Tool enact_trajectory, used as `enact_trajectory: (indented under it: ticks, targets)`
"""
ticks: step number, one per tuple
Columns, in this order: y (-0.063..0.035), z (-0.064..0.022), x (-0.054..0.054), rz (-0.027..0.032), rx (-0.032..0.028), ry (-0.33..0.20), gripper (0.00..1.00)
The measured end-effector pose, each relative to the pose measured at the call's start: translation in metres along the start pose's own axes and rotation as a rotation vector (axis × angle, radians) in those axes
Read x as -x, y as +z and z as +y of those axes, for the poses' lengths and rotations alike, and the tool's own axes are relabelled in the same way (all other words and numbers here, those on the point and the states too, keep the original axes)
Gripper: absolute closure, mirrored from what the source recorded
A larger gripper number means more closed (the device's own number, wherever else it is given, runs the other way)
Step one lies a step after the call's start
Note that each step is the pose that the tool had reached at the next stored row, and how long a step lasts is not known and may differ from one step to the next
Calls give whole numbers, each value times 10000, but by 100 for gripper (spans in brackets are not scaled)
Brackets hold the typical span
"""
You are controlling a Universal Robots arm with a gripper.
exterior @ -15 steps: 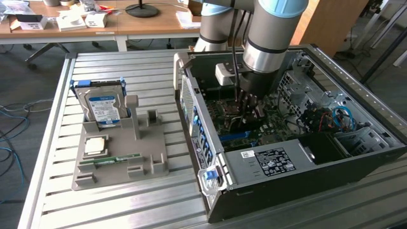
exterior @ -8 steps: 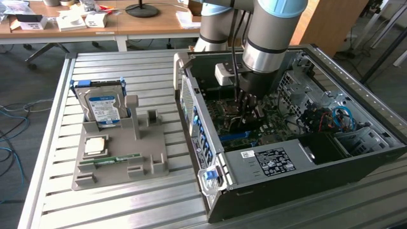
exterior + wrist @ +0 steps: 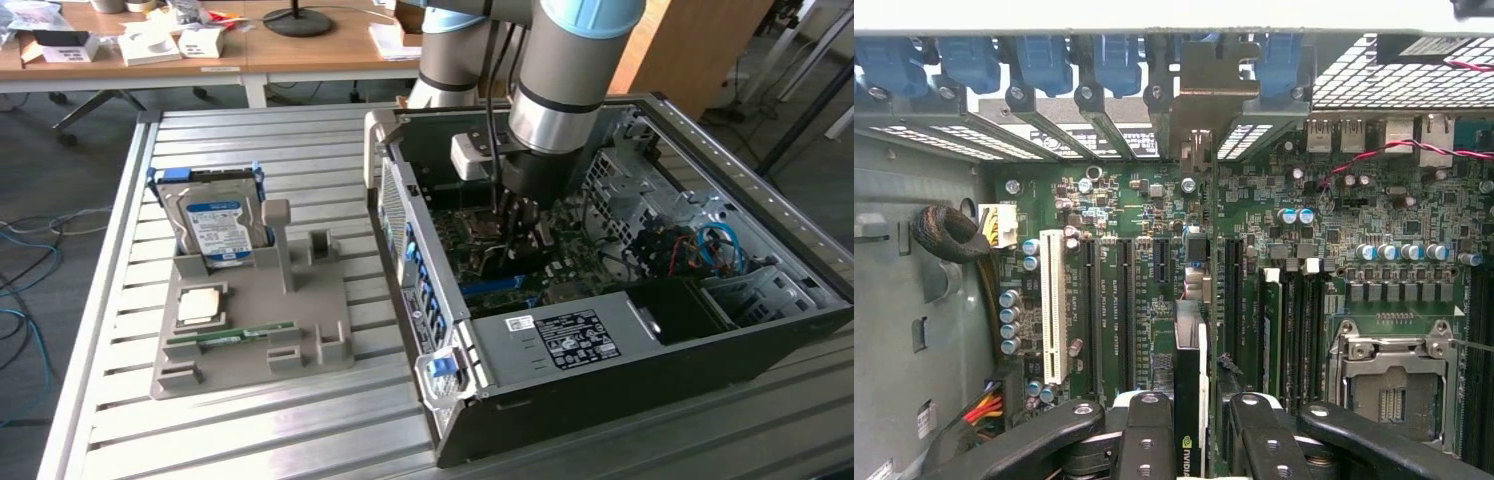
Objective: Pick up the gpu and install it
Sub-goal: 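Insert the gpu into the slot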
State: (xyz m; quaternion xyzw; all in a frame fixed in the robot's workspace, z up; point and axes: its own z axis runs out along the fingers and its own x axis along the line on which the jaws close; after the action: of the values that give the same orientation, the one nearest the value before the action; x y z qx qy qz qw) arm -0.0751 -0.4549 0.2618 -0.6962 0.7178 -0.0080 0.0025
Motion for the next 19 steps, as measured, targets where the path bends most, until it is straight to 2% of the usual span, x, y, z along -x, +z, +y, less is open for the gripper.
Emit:
enact_trajectory:
  ticks: [19]
  targets:
    - [23,-10,0,-2,1,0,74]
